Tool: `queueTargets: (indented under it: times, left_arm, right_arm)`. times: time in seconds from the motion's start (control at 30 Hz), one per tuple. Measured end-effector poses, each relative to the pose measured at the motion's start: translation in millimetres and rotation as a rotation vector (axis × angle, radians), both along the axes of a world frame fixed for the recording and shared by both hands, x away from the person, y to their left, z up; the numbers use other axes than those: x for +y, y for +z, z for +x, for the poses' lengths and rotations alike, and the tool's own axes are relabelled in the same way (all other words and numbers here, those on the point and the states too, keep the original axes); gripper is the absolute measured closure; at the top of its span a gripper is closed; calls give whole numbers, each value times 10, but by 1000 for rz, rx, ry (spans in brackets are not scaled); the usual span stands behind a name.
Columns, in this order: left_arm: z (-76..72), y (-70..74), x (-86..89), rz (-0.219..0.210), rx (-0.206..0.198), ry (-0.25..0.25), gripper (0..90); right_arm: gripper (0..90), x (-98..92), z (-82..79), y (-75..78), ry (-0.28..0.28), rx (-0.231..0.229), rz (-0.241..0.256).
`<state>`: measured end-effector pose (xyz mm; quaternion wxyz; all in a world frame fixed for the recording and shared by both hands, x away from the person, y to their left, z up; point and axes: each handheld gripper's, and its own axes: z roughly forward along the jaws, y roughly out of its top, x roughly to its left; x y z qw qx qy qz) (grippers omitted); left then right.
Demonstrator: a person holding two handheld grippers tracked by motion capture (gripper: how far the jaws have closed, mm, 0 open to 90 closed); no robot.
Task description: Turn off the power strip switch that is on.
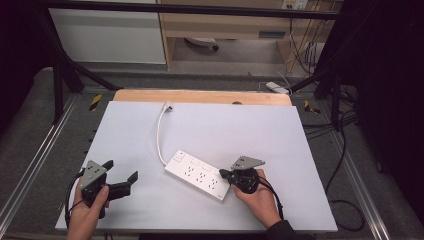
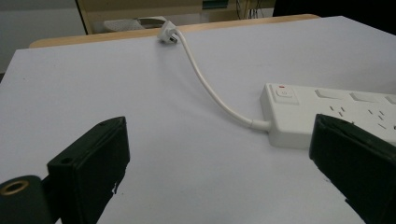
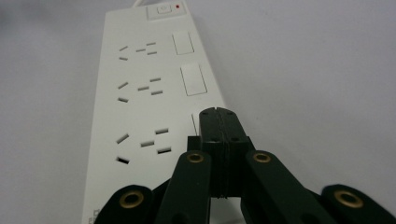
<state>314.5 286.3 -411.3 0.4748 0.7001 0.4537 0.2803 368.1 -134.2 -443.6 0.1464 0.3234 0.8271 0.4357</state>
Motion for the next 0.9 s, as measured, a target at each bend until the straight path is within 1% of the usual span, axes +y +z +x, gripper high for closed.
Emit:
queueTargets:
  times: [0.07, 0.77, 0.9]
  left_arm:
    - [0, 1, 0, 0, 0, 1, 50]
    - [0, 2, 3, 0, -1, 1, 50]
    - [1, 0, 0, 2, -1, 0, 50]
  right_arm:
    - [900, -9, 0, -4, -1, 4, 7]
    - [900, -3, 2, -3, 4, 4, 14]
    - [900, -4, 10, -2, 4, 10, 29]
